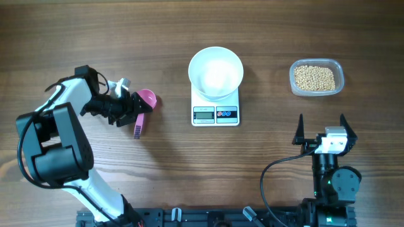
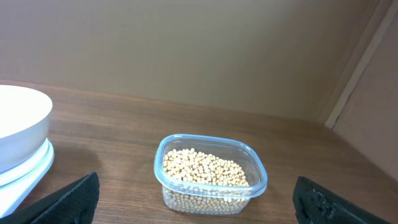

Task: Scoop item into bowl and weigh 150g on scale
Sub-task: 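Close the left gripper on the pink scoop handle, then lift the pink scoop with the left gripper toward the bowl, then bring the right gripper to the scoop handle above the bowl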

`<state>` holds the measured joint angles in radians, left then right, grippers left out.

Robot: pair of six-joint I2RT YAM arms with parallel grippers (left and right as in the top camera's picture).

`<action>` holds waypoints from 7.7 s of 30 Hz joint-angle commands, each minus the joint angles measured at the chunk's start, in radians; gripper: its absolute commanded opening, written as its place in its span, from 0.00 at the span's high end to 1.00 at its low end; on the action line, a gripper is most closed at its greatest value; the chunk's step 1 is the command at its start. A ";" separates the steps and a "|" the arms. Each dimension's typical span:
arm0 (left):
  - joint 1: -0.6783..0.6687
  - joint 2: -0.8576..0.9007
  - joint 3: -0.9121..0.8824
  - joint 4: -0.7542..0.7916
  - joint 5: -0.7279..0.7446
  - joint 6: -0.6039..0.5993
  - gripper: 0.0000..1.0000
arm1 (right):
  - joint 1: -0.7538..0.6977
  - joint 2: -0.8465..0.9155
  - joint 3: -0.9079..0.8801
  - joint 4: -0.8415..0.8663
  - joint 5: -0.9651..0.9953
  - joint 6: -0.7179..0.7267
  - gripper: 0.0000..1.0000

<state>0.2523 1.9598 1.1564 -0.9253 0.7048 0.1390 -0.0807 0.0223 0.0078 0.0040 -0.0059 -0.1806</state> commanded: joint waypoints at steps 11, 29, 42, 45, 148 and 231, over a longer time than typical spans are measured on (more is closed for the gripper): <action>0.035 0.010 -0.008 -0.013 -0.009 0.020 0.39 | 0.004 0.000 -0.003 0.003 0.012 -0.003 0.00; 0.031 0.012 -0.012 -0.032 0.001 0.068 0.47 | 0.004 0.000 -0.003 0.003 0.012 -0.003 0.00; 0.031 0.014 -0.012 -0.032 0.001 0.068 0.62 | 0.004 0.000 -0.003 0.003 0.012 -0.003 0.00; 0.031 0.014 -0.012 -0.032 0.001 0.068 0.66 | 0.004 0.000 -0.003 0.003 0.012 -0.003 0.00; 0.048 -0.502 -0.010 -0.003 0.608 -0.459 0.96 | 0.004 0.000 -0.003 0.003 0.012 -0.003 0.00; -0.696 -0.670 -0.010 1.147 -0.307 -1.627 0.96 | 0.219 1.200 1.223 -0.167 -1.003 1.596 0.40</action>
<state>-0.4377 1.2865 1.1378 0.1970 0.4202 -1.4734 0.1211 1.2224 1.2110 -0.1719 -1.0760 1.3182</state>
